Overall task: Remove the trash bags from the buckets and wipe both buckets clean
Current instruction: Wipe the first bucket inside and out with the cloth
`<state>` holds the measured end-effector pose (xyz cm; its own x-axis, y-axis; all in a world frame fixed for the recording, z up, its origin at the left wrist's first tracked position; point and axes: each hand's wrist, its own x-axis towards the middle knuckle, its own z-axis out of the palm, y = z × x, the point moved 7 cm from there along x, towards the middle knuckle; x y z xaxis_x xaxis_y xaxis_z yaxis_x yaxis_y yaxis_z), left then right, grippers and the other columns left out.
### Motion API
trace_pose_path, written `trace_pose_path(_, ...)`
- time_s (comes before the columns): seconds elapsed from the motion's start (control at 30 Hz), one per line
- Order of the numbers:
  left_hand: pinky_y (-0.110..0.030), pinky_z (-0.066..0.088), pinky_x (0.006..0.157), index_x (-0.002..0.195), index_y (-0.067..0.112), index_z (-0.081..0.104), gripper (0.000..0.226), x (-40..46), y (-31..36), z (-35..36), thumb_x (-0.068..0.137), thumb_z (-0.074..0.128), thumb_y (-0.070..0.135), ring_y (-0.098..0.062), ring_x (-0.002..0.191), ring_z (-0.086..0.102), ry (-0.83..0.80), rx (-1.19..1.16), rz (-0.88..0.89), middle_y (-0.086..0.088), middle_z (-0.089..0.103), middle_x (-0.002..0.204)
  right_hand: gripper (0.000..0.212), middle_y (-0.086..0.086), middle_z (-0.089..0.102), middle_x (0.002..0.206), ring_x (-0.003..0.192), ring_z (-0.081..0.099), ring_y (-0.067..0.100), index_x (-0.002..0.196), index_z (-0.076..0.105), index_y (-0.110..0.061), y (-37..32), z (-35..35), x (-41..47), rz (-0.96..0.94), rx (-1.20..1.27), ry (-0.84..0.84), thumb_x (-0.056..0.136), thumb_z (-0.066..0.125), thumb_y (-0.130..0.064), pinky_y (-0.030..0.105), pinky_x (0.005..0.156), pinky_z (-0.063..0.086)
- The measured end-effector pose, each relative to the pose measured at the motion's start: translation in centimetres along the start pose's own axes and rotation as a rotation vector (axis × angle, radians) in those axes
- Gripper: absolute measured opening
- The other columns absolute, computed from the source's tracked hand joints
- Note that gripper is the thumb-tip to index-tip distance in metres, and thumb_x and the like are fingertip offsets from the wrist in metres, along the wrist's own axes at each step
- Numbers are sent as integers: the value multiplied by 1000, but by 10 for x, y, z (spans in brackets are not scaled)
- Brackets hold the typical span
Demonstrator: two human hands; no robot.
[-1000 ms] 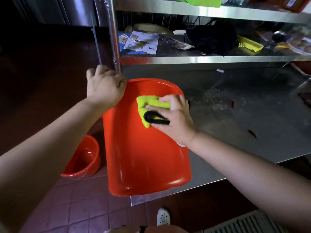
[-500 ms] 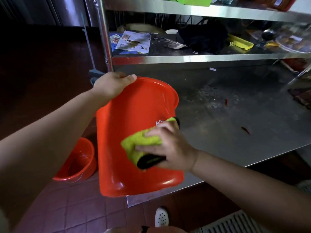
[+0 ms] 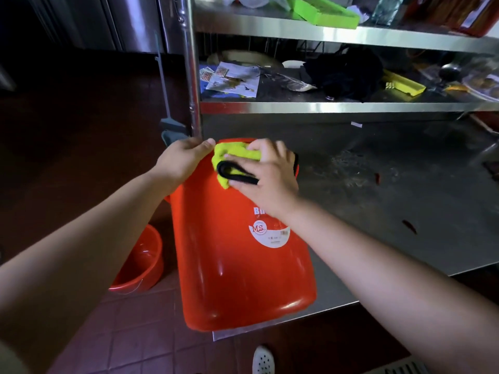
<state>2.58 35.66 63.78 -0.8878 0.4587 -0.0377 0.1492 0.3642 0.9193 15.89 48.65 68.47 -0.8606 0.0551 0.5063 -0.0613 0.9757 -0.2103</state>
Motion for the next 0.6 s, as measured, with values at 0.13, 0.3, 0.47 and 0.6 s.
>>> trace_pose_path(0.13,-46,44,102,91,28,69,29,-5,-7,-5,82,58,53,-21,105,63,-23,-105,3,-4,70,106,38,1,58,115,104,48,29,117,62,-45,-50,12,-20,-290,-139,-107,81,53,-54,41,81,31)
trace_pose_path(0.3,-43,42,104,110,15,65,32,-11,-14,-9,93,53,39,-22,110,61,-45,-166,-5,-9,67,114,40,-2,57,117,103,48,29,118,62,-44,-27,9,-11,-160,-82,-64,78,58,-52,42,81,37)
trace_pose_path(0.47,-30,52,78,98,15,67,30,-21,-27,-23,95,50,39,-16,87,68,-49,-217,-44,-6,70,96,46,4,43,131,119,37,28,107,64,-9,57,20,-25,334,190,-55,81,55,-46,40,103,31)
trace_pose_path(0.6,-32,51,82,98,14,67,31,-22,-22,-20,94,50,40,-18,88,65,-38,-220,-39,-5,69,96,47,-2,39,125,122,37,17,118,60,-18,79,27,-38,548,438,-24,82,50,-45,29,103,28)
